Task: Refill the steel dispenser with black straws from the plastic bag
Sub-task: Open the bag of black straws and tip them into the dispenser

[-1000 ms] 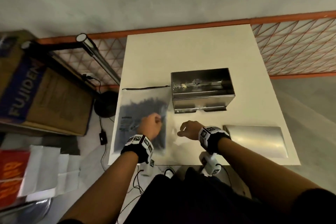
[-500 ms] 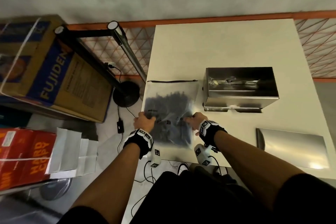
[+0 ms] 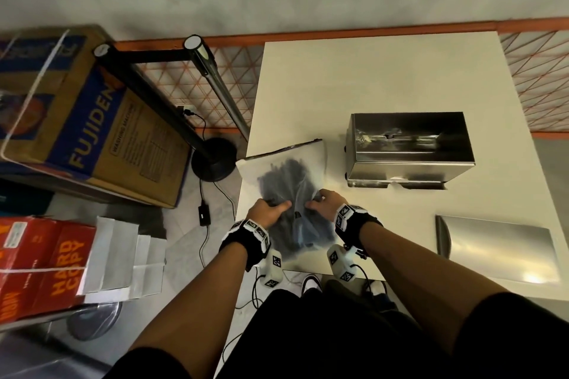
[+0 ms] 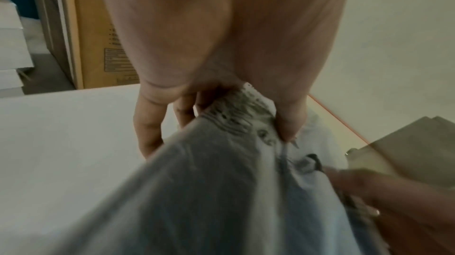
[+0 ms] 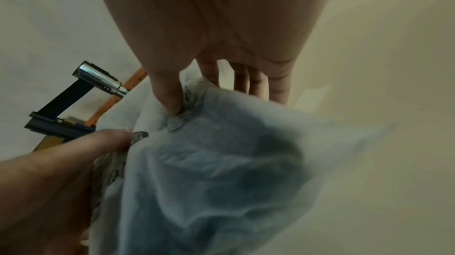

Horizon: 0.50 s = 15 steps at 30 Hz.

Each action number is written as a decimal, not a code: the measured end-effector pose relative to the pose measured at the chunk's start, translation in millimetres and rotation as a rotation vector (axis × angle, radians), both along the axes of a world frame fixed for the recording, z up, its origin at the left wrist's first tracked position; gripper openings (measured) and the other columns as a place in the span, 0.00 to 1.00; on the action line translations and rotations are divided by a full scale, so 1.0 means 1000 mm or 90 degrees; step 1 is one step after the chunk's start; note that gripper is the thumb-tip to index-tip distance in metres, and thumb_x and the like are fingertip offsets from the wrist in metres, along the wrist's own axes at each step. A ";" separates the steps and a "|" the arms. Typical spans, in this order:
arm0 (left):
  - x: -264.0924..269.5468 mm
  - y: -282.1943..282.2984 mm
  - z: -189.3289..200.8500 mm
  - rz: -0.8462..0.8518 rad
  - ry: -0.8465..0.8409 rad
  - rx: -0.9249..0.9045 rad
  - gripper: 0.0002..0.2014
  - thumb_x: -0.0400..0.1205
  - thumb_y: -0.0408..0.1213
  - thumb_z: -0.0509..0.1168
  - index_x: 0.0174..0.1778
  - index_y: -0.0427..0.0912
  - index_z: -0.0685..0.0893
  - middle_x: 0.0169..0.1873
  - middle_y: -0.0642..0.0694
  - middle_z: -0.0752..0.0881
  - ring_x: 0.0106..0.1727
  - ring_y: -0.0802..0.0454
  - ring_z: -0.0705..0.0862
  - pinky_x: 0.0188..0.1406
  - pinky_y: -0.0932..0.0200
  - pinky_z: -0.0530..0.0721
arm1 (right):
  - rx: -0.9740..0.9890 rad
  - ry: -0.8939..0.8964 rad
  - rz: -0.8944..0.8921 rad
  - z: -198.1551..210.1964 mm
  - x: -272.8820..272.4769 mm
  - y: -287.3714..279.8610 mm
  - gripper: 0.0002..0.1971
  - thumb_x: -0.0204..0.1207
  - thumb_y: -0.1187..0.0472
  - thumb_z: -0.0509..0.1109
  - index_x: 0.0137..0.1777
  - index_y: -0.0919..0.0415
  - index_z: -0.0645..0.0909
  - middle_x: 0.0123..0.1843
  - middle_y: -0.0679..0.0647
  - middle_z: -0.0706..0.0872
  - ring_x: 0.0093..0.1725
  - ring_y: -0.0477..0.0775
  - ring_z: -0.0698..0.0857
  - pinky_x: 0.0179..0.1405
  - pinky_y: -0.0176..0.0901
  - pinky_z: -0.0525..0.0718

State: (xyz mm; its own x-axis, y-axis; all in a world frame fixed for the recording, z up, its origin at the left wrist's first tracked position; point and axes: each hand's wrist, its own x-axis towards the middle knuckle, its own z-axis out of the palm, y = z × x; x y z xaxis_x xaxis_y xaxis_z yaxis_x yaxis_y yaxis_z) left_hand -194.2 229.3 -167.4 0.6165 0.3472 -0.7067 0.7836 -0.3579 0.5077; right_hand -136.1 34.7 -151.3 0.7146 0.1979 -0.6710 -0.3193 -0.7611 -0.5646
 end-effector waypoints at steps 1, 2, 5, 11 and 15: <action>-0.004 -0.006 0.010 0.003 -0.003 -0.028 0.35 0.62 0.74 0.77 0.54 0.51 0.90 0.52 0.48 0.93 0.55 0.46 0.90 0.61 0.47 0.88 | 0.016 0.000 -0.012 -0.001 -0.001 -0.001 0.13 0.72 0.46 0.77 0.45 0.53 0.80 0.52 0.58 0.87 0.53 0.61 0.85 0.50 0.44 0.80; -0.008 -0.012 0.018 0.007 -0.014 -0.058 0.23 0.69 0.67 0.78 0.49 0.53 0.90 0.49 0.49 0.93 0.53 0.47 0.90 0.59 0.49 0.88 | 0.036 -0.003 -0.025 -0.003 -0.001 -0.003 0.13 0.71 0.46 0.78 0.40 0.52 0.78 0.49 0.57 0.86 0.51 0.61 0.85 0.49 0.45 0.80; -0.014 -0.024 0.021 0.021 -0.064 -0.135 0.21 0.68 0.60 0.81 0.50 0.52 0.92 0.47 0.49 0.94 0.53 0.46 0.92 0.62 0.44 0.89 | 0.106 0.019 -0.052 -0.002 0.001 -0.006 0.22 0.66 0.46 0.82 0.55 0.55 0.82 0.54 0.55 0.87 0.54 0.60 0.85 0.58 0.50 0.83; -0.011 -0.031 0.033 0.005 -0.188 -0.141 0.30 0.65 0.39 0.85 0.63 0.44 0.86 0.56 0.47 0.93 0.58 0.51 0.91 0.67 0.45 0.86 | 0.214 0.013 -0.057 0.009 0.007 -0.022 0.47 0.51 0.53 0.90 0.70 0.60 0.71 0.61 0.53 0.86 0.58 0.55 0.85 0.62 0.54 0.84; -0.014 -0.030 0.044 0.034 -0.255 -0.143 0.27 0.70 0.24 0.83 0.59 0.50 0.81 0.53 0.48 0.91 0.56 0.49 0.91 0.62 0.52 0.88 | 0.282 -0.019 -0.006 0.030 0.011 -0.029 0.29 0.58 0.69 0.85 0.61 0.60 0.81 0.52 0.51 0.90 0.51 0.49 0.89 0.57 0.49 0.88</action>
